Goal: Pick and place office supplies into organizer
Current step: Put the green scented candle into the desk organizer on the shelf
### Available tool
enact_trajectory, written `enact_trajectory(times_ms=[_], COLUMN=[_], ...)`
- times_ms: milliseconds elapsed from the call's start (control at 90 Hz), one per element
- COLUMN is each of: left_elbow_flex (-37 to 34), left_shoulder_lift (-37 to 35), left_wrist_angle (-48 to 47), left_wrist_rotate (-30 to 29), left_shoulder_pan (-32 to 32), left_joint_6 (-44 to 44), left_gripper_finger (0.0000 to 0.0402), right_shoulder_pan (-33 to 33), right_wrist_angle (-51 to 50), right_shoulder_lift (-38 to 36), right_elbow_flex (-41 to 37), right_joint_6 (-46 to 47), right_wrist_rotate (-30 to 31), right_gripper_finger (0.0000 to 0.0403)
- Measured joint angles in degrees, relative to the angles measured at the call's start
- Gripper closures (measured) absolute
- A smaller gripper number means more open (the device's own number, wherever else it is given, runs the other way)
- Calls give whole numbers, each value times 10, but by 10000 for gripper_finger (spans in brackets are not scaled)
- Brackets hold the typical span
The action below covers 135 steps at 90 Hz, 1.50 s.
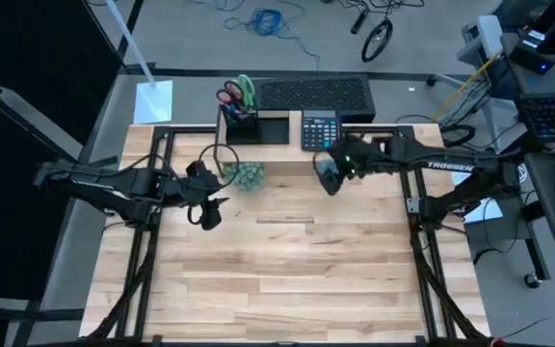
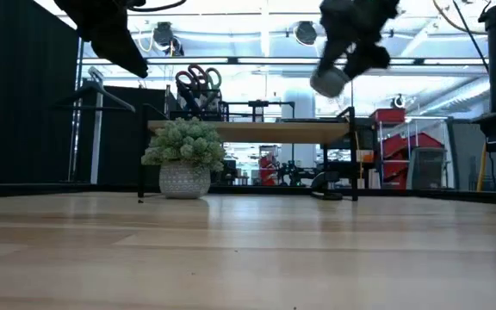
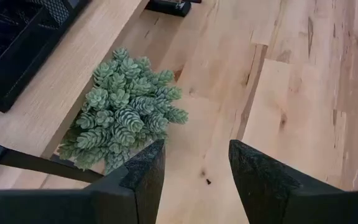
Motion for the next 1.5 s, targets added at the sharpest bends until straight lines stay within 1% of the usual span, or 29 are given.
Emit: enact_trajectory(times_ms=[267,467,656,811,911,1044,1156,1200,1500], left_elbow_flex=[0,0,0,0,0,0,0,0,0], left_shoulder_lift=[0,0,0,0,0,0,0,0,0], left_wrist_angle=[-3,-6,-6,-6,-6,-6,-4,-4,-4], left_wrist_rotate=[0,0,0,0,0,0,0,0,0], left_shoulder_pan=[0,0,0,0,0,0,0,0,0], left_joint_6=[0,1,1,1,1,1,1,1,1], left_gripper_finger=[235,235,235,235,235,235,235,235,235], right_shoulder_pan=[-31,-59,-85,-110,-128,-148,-155,-156,-156], right_wrist_angle=[-8,-23,-47,-40,-36,-41,-38,-38,-36], right_shoulder_lift=[119,217,302,362,393,423,436,443,448], right_elbow_flex=[143,270,392,463,483,484,484,484,484], right_joint_6=[-104,-161,-195,-203,-200,-199,-196,-198,-203], right_wrist_rotate=[0,1,-2,-9,-29,-32,-57,-58,-60], right_gripper_finger=[139,139,139,139,139,139,138,136,113])
